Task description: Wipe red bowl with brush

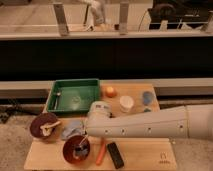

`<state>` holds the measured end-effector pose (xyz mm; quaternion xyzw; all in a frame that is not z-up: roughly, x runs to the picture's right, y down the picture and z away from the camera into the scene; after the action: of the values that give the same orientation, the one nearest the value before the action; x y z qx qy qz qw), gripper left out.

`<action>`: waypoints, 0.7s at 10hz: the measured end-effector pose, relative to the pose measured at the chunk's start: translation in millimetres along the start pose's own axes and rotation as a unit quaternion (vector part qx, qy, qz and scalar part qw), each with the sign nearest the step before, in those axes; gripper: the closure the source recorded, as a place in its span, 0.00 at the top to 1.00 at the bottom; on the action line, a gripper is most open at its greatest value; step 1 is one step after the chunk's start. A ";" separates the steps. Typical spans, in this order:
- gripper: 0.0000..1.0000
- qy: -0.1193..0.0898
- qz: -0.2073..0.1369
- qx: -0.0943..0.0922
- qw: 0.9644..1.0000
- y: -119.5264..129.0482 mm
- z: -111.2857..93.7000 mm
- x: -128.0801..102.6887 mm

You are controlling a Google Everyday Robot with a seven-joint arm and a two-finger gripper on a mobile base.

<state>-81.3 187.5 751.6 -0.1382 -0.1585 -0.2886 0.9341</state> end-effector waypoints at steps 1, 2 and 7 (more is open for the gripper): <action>0.00 0.001 -0.005 0.002 1.000 -8.3 3.3 -3.5; 0.00 0.001 -0.011 0.004 1.000 -16.6 7.7 -9.6; 0.00 -0.018 -0.033 0.010 0.999 -26.7 6.6 -35.7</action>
<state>-126.3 186.3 748.6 -0.1286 -0.1822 -0.3155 0.9223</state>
